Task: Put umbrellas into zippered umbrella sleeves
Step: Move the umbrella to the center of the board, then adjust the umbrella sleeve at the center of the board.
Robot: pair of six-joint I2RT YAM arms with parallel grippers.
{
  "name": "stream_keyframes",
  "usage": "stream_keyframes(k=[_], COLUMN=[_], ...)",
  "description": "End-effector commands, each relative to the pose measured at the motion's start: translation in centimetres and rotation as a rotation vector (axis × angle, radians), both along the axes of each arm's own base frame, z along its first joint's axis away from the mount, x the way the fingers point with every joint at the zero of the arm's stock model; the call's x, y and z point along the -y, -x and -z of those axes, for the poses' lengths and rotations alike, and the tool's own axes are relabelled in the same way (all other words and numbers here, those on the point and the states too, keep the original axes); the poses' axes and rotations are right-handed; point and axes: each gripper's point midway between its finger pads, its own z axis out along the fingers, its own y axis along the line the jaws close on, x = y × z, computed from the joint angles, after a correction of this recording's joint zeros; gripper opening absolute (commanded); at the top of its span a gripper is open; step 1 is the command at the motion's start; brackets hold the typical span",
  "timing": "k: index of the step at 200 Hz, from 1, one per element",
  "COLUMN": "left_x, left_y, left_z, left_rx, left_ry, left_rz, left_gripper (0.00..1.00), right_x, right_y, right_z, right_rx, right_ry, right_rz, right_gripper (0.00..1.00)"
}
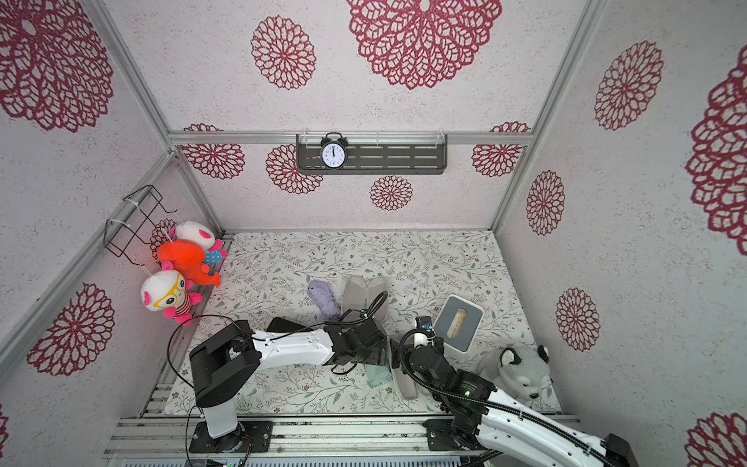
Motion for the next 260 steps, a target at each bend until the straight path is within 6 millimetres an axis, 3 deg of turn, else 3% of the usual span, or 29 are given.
stream_keyframes(k=[1,38,77,90,117,131,154,164,179,200,224,244,260], left_x=[-1.0,-2.6,-7.2,-8.6,-10.8,-10.5,-8.4,-7.8,-7.6,-7.9,-8.8,-9.0,-9.5], left_y=[1.3,3.1,5.1,5.4,4.6,4.1,3.9,4.0,4.2,5.1,5.6,5.8,5.9], left_z=[1.4,3.0,3.5,3.8,3.0,1.9,0.6,0.7,1.8,3.6,4.0,4.3,5.0], left_rx=[-0.041,-0.114,-0.149,-0.159,-0.134,-0.108,-0.077,-0.075,-0.1,-0.15,-0.155,-0.161,-0.191], left_ry=[-0.074,-0.116,-0.201,-0.214,-0.217,-0.177,-0.116,-0.123,-0.149,-0.163,-0.162,-0.145,-0.129], left_rz=[0.001,0.019,0.013,0.004,-0.032,-0.036,-0.01,0.004,0.009,0.016,0.004,0.016,0.024], left_gripper=[0.82,0.63,0.56,0.47,0.48,0.5,0.71,0.78,0.8,0.77,0.72,0.63,0.56], right_x=[-0.1,-0.2,-0.8,-1.0,-1.0,-1.0,-2.4,-2.7,-2.9,-3.3,-3.6,-4.0,-5.5], right_y=[-0.1,-0.1,0.2,0.2,0.2,0.4,1.1,1.3,1.6,2.4,2.6,2.6,2.5], right_z=[-0.1,-0.1,0.9,1.8,3.1,3.6,4.0,4.2,4.4,5.5,6.7,6.9,6.8], right_rx=[0.003,0.0,-0.042,-0.07,-0.118,-0.14,-0.171,-0.182,-0.2,-0.255,-0.276,-0.279,-0.279], right_ry=[-0.027,-0.028,-0.023,0.005,0.046,0.056,0.022,0.018,0.012,0.008,-0.01,-0.028,-0.074], right_rz=[0.006,-0.001,-0.018,-0.021,-0.007,-0.013,-0.083,-0.102,-0.115,-0.145,-0.152,-0.156,-0.194], right_gripper=[0.99,0.99,0.99,0.99,0.99,0.99,0.94,0.93,0.9,0.9,0.91,0.92,0.92])
